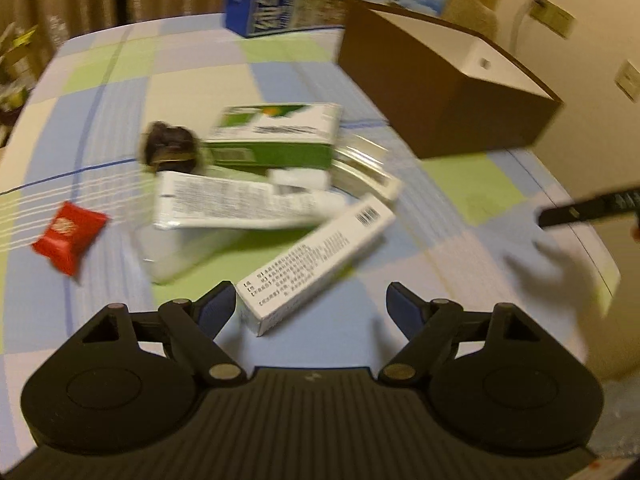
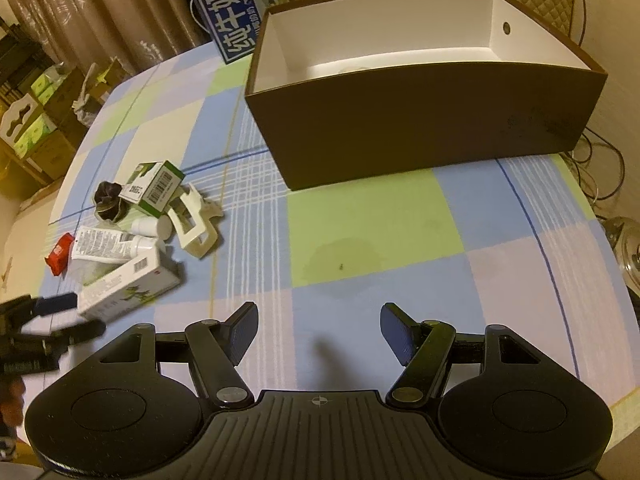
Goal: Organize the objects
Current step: 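Grasp the long white box with the left tool and lift it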
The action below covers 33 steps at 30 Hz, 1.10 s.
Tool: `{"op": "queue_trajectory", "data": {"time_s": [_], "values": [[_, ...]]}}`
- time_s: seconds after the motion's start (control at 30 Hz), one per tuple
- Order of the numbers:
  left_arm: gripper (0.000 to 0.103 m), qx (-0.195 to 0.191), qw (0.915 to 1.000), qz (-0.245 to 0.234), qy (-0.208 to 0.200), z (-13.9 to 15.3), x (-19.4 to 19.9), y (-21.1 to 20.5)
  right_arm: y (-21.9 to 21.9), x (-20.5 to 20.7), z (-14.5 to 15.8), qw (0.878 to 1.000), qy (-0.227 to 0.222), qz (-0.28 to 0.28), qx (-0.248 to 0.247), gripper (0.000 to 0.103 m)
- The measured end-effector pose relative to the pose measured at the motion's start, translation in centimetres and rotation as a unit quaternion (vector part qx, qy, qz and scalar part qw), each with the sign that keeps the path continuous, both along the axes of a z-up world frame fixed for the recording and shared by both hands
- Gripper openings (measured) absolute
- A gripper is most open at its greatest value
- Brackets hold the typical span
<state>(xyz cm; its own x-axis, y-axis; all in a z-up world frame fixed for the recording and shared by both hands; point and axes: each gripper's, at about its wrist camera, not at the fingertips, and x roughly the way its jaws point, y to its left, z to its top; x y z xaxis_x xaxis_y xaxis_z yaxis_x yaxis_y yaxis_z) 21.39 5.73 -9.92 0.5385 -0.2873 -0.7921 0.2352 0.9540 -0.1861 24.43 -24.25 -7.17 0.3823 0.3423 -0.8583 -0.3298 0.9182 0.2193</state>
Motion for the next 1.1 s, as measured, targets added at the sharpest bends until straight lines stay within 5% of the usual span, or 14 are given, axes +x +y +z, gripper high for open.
{"op": "queue_trajectory", "data": {"time_s": [0.53, 0.7, 1.1], "values": [[0.068, 0.064, 0.9958, -0.066, -0.001, 0.1, 3.1, -5.6, -3.4, 0.7, -0.2, 1.0, 0.002, -0.026, 0.0, 0.065], [0.041, 0.064, 0.9951, -0.068, 0.032, -0.6, 4.0, -6.8, -5.1, 0.9, -0.3, 0.999, 0.005, -0.041, 0.0, 0.065], [0.039, 0.1, 0.9922, -0.05, 0.055, -2.1, 6.4, -9.8, -7.3, 1.6, -0.8, 0.998, 0.011, -0.056, -0.002, 0.065]]}}
